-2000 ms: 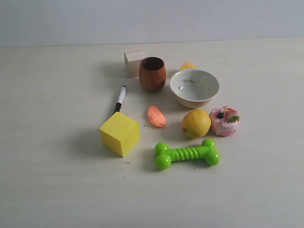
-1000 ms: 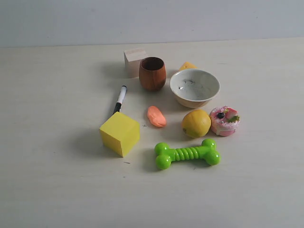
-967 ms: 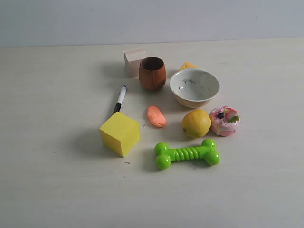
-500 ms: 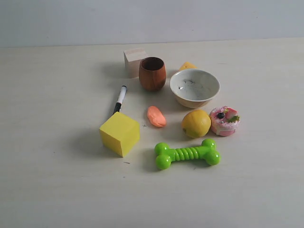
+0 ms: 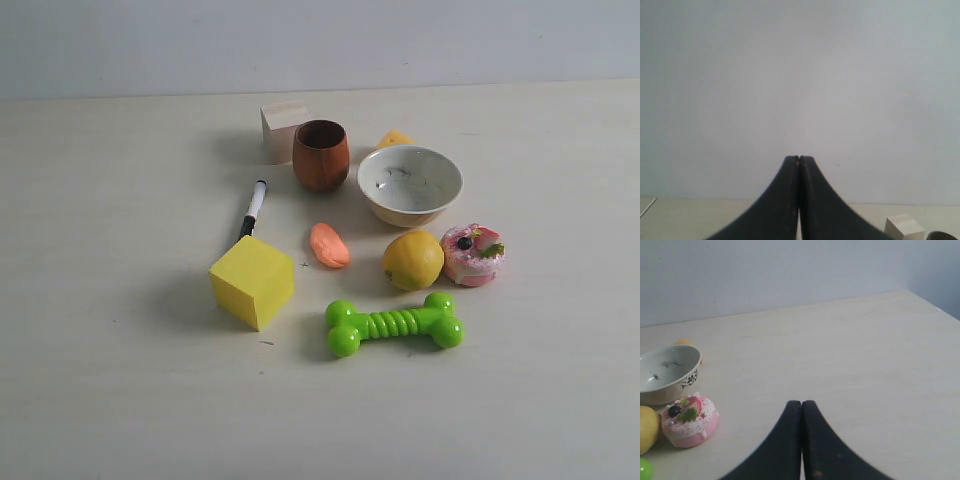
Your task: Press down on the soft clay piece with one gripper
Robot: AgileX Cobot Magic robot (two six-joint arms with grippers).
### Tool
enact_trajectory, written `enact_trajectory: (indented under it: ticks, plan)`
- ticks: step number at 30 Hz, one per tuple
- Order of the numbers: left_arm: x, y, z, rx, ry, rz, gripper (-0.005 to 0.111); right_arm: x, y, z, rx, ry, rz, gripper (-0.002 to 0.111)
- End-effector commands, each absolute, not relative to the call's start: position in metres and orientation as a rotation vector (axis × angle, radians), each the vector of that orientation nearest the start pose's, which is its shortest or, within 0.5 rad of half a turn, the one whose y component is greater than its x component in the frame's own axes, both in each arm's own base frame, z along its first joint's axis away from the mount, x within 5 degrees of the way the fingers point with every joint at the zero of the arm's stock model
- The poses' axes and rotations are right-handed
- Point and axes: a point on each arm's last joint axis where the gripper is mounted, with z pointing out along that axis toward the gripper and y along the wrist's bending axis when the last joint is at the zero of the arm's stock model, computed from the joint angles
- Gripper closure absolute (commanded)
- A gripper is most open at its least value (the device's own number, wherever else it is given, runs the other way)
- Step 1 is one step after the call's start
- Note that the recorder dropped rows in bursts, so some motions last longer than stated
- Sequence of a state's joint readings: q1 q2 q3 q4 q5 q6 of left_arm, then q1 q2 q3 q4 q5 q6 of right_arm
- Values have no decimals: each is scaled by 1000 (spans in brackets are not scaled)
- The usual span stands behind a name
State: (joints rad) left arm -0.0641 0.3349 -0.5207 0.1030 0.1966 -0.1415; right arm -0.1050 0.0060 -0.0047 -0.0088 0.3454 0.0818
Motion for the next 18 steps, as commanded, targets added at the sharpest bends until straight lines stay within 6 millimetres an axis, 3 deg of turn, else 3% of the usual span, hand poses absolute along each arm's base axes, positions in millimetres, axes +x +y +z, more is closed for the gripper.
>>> enact_trajectory:
  ticks: [1, 9, 14, 18]
  plan:
    - [95, -13, 367, 107, 1605, -111, 107, 53, -6, 182, 164, 1817, -24, 108]
    - [150, -61, 383, 518, 1867, -182, 107, 53, -6, 182, 164, 1817, -24, 108]
    - [179, -94, 381, 814, 2068, -222, 107, 53, -6, 182, 164, 1817, -24, 108]
    - [200, -118, 381, 958, 2109, -265, 107, 53, -6, 182, 164, 1817, -24, 108]
